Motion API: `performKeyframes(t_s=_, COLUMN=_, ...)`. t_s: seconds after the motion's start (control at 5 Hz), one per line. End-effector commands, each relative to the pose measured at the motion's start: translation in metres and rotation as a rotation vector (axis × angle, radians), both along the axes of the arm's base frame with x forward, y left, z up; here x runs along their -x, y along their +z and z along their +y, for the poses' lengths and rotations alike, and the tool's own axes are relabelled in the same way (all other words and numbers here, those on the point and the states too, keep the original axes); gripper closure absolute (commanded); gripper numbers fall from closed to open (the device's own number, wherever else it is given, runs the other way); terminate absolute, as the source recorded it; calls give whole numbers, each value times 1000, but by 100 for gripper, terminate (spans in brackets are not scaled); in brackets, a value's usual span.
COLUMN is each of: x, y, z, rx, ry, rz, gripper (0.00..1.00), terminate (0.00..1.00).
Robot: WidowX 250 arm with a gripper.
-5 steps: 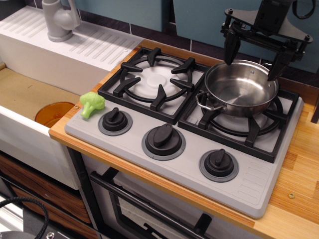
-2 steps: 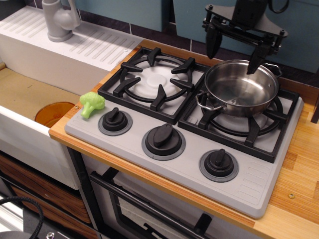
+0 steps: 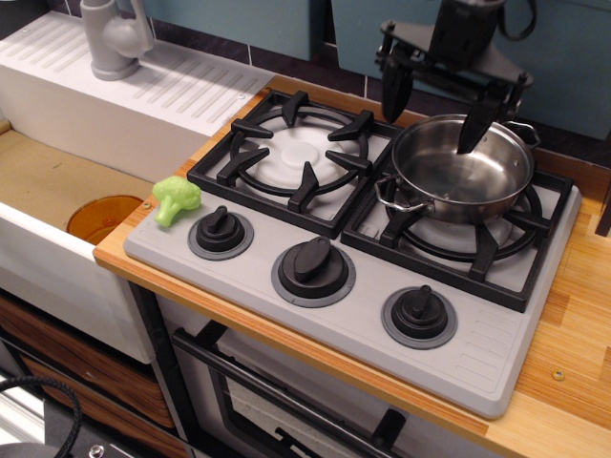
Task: Put pot or pan on stove and put cauliflower in pot or pan
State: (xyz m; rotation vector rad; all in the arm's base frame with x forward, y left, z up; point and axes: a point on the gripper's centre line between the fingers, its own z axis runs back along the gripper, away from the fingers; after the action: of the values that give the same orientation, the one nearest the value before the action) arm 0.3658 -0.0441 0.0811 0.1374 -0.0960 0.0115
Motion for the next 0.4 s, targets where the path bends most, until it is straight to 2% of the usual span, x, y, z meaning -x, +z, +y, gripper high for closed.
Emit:
performKeyframes(t_s=0.0, x=-1, y=13, z=9, rx=33, ry=13, rz=-113, gripper=0, terminate=0)
performKeyframes(t_s=0.2, x=1, y=7, z=11, rx=44, ry=12, rz=-129, gripper=0, terminate=0)
